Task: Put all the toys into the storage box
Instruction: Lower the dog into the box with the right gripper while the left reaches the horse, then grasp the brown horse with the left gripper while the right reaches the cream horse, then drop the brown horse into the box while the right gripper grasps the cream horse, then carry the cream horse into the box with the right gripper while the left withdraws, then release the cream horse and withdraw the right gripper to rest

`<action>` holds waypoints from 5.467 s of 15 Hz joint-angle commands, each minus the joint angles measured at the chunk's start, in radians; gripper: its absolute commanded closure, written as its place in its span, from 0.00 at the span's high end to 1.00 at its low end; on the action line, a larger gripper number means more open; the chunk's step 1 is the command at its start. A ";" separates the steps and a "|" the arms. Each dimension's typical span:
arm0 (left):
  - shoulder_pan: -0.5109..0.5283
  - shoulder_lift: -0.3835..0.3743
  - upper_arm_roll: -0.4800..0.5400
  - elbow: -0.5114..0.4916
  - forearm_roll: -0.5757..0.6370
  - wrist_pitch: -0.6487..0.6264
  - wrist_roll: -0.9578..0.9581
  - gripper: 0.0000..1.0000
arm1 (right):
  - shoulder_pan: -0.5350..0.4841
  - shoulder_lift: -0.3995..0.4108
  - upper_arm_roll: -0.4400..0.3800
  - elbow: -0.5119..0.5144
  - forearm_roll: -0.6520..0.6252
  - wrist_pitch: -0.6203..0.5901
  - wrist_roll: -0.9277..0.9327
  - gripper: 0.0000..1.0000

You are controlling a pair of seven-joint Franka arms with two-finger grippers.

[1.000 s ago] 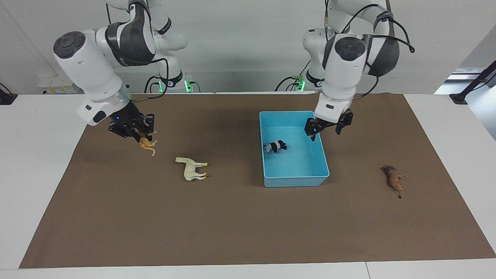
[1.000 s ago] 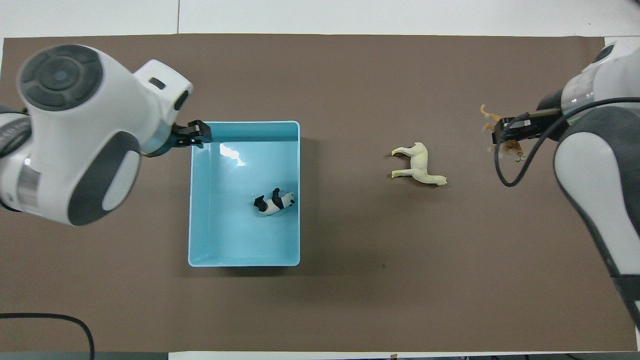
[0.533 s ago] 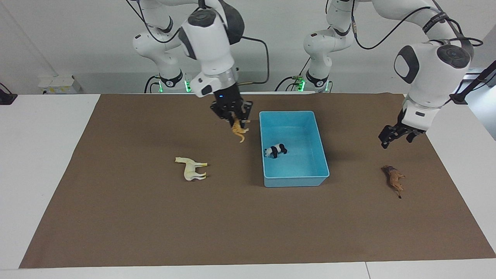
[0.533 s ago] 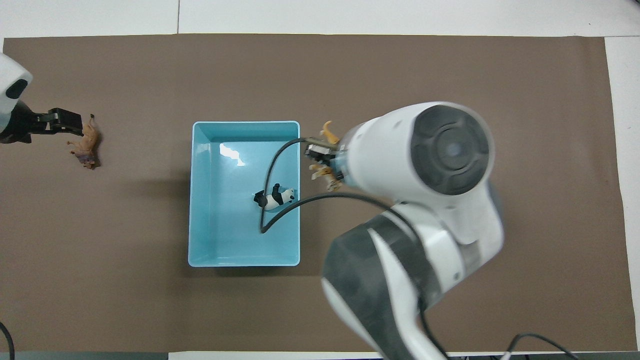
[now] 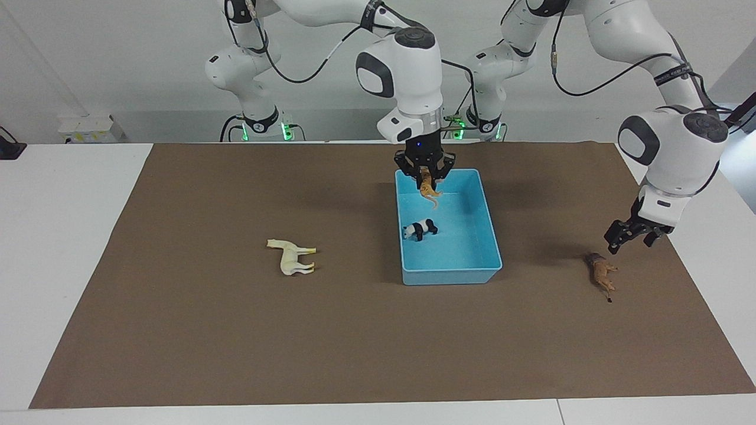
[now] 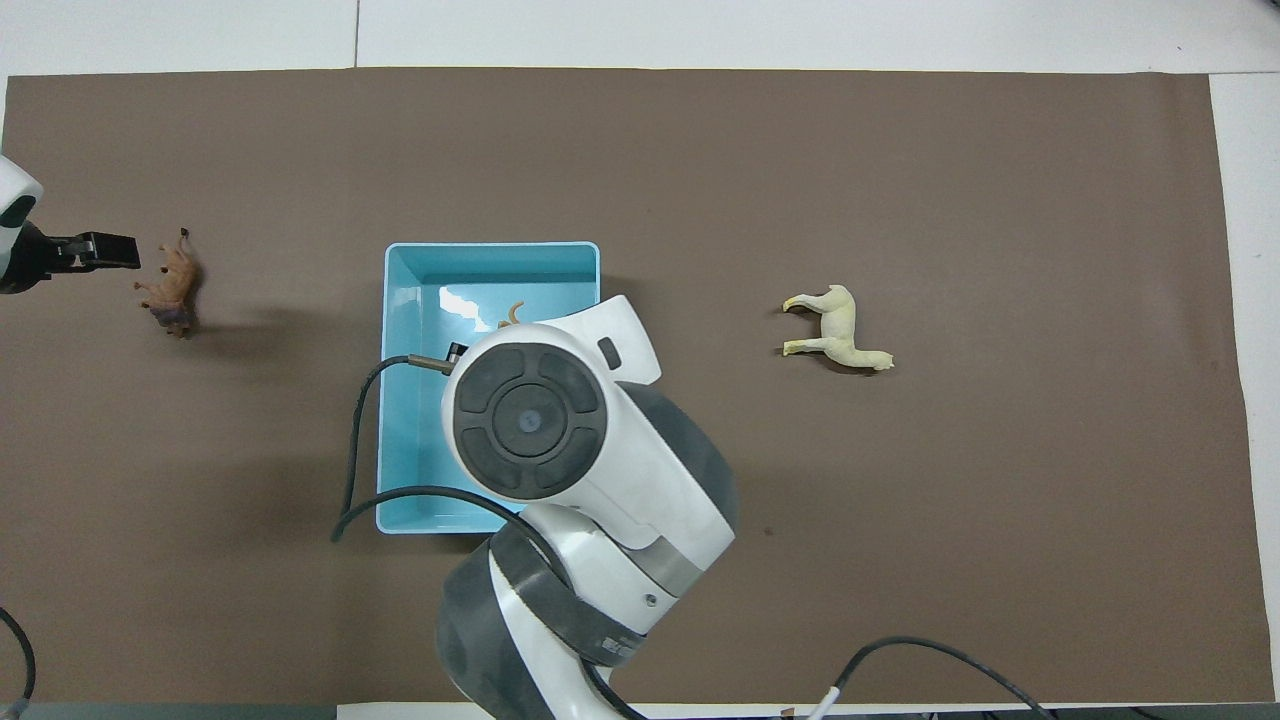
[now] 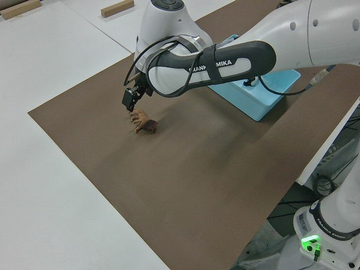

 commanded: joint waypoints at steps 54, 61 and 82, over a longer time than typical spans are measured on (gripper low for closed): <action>-0.577 -0.222 0.010 0.033 -0.007 -0.410 -0.675 1.00 | -0.489 -0.253 -0.011 -0.122 -0.083 -0.332 -0.701 0.00; -0.344 -0.275 0.020 0.171 -0.005 -0.604 -0.272 1.00 | -0.299 -0.202 0.077 -0.045 0.097 -0.151 -0.378 0.00; -0.265 -0.332 0.033 0.248 -0.105 -0.777 -0.208 1.00 | -0.391 -0.223 0.057 0.143 -0.057 -0.438 -0.344 1.00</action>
